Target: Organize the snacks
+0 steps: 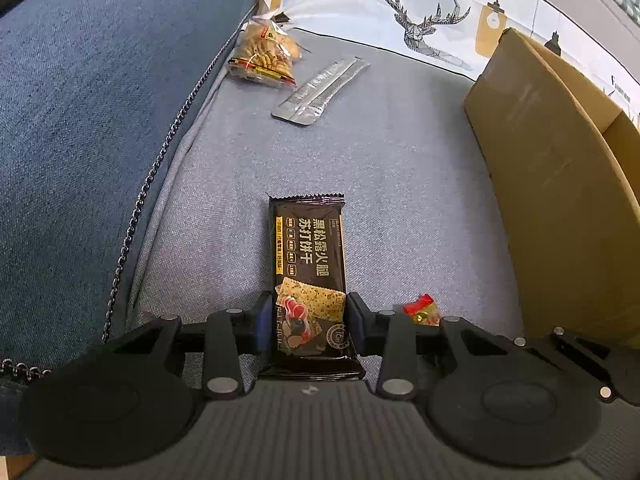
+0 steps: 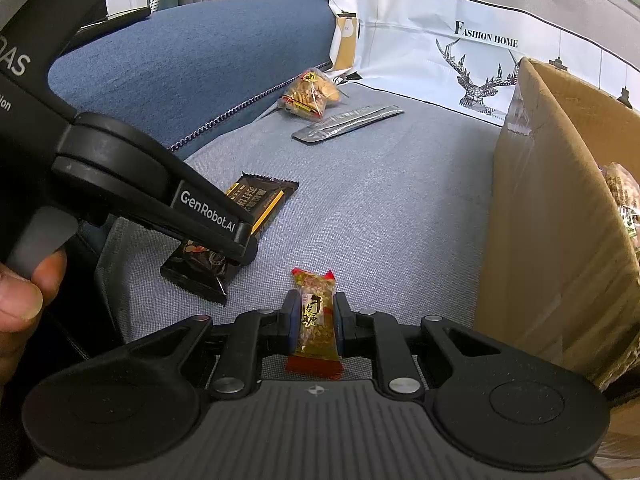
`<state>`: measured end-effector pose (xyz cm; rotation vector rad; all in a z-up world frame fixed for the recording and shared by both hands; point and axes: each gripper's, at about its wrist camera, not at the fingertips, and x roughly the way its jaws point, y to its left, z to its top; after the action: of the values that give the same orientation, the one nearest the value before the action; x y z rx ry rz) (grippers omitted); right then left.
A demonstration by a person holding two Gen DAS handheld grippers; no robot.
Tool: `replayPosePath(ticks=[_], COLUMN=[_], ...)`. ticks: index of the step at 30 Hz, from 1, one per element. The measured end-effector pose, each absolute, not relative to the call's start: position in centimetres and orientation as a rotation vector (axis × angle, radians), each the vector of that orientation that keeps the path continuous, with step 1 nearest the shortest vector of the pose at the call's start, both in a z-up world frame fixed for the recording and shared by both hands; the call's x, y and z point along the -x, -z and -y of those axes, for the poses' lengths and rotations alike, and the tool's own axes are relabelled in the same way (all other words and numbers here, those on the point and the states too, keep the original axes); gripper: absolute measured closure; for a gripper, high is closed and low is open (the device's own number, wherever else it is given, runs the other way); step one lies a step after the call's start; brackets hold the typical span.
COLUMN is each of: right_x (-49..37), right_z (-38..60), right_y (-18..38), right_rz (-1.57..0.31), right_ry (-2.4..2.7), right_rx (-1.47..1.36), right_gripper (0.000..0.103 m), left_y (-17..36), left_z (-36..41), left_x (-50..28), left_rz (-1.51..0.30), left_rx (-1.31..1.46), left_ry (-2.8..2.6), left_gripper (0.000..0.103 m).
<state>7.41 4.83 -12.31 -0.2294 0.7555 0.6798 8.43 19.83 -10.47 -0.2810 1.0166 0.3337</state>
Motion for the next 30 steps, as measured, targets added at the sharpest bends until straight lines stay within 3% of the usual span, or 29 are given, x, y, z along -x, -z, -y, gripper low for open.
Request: replayPosePath(ticks=[11, 20, 26, 30], right_x=[-7.4, -6.7, -5.5, -4.8], right_z=[-4.9, -4.4, -3.4, -2.8], right_y=[12.0, 10.2, 8.7, 8.2], right_rz=[-0.748, -0.659, -0.58, -0.553], right_ry=[-0.674, -0.636, -0.632, -0.659], right_rx=[0.229, 0.193, 0.177, 0.192], right_gripper=[0.086, 0.086, 0.086, 0.086], left_y=[10.3, 8.7, 7.4, 7.8], left_z=[-19.7, -19.4, -18.9, -18.7], left_x=[-8.2, -6.6, -5.4, -5.7], left_rz=[-1.006, -0.897, -0.819, -0.867], left_rx=[0.279, 0.308, 0.309, 0.293], left_ry=[-0.331, -0.269, -0.231, -0.234], left_gripper=[0.061, 0.062, 0.072, 0.075])
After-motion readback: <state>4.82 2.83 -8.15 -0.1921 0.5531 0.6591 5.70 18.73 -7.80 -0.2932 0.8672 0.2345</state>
